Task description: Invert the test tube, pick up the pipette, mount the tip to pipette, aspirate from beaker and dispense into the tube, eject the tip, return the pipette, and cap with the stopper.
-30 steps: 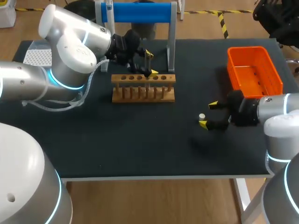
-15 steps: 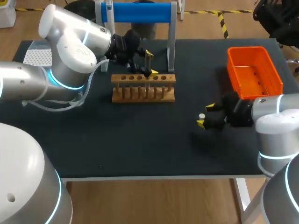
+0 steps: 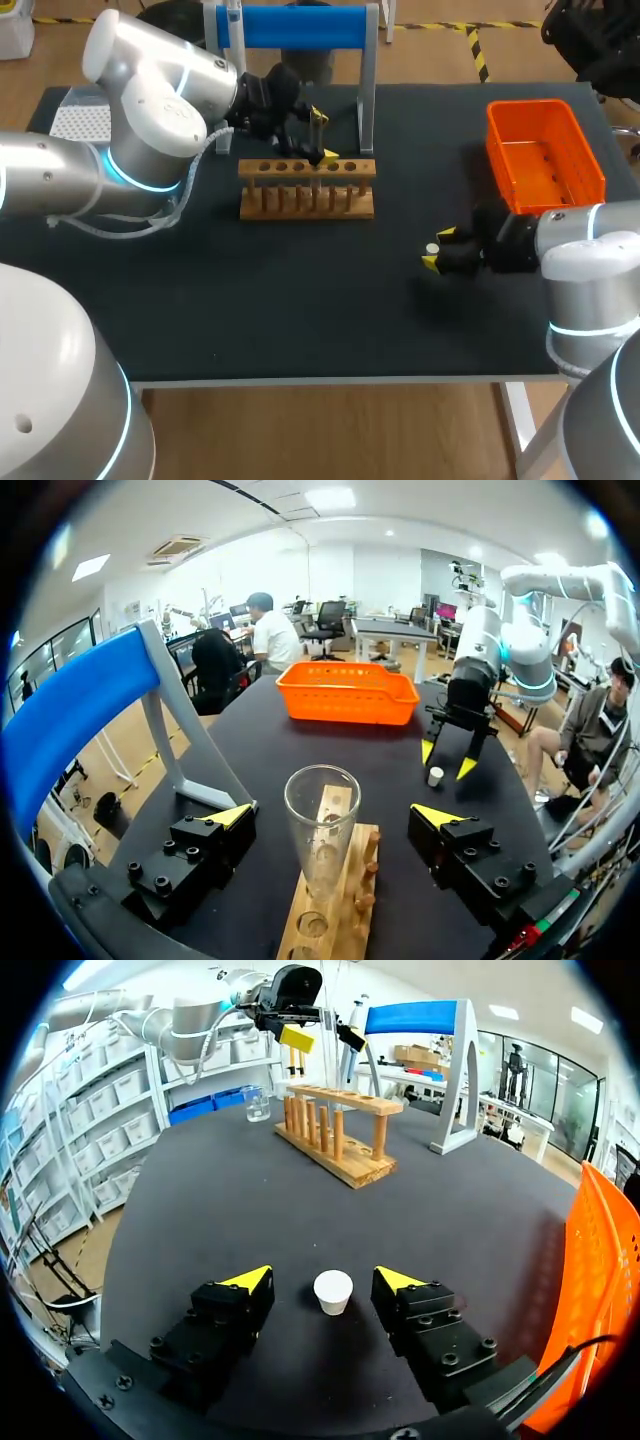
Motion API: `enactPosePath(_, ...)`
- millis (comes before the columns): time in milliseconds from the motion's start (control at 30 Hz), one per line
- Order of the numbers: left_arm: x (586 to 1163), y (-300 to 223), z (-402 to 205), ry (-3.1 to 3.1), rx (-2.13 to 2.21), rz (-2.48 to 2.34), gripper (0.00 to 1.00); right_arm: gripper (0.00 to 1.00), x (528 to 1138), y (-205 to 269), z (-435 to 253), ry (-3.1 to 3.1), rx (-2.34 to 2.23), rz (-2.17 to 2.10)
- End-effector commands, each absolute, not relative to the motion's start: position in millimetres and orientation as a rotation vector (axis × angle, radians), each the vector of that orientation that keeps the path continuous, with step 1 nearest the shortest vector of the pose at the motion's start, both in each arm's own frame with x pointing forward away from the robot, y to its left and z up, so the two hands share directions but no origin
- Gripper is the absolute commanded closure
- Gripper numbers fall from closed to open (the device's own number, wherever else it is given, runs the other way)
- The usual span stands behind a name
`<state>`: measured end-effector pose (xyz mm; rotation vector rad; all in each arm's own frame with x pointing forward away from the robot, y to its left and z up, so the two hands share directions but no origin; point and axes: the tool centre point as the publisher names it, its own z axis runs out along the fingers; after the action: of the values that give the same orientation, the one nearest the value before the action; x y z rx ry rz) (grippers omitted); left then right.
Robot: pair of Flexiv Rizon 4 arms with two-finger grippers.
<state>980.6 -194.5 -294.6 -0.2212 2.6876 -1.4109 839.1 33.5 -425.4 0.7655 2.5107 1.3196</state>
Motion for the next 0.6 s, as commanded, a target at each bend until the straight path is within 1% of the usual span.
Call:
enactPosePath(33, 981.0, -194.1, -294.3, 2.692, -0.219, -1.41, 0.0, 0.4, 839.0, 35.9, -427.1, 2.504, 0.769, 1.315)
enactPosePath(100, 981.0, -194.1, -294.3, 2.692, -0.219, -1.41, 0.0, 0.43, 839.8, 36.4, -427.7, 2.505, 0.769, 1.315)
enactPosePath(167, 981.0, -194.1, -294.3, 2.692, -0.219, -1.41, 0.0, 0.5, 840.2, 36.6, -427.8, 2.505, 0.768, 1.314)
enactPosePath(200, 981.0, -194.1, -294.3, 2.692, -0.219, -1.41, 0.0, 0.51, 840.4, 36.8, -427.9, 2.505, 0.768, 1.314)
enactPosePath(600, 981.0, -194.1, -294.3, 2.692, -0.219, -1.41, 0.0, 0.52, 843.1, 40.9, -428.5, 2.506, 0.76, 1.309)
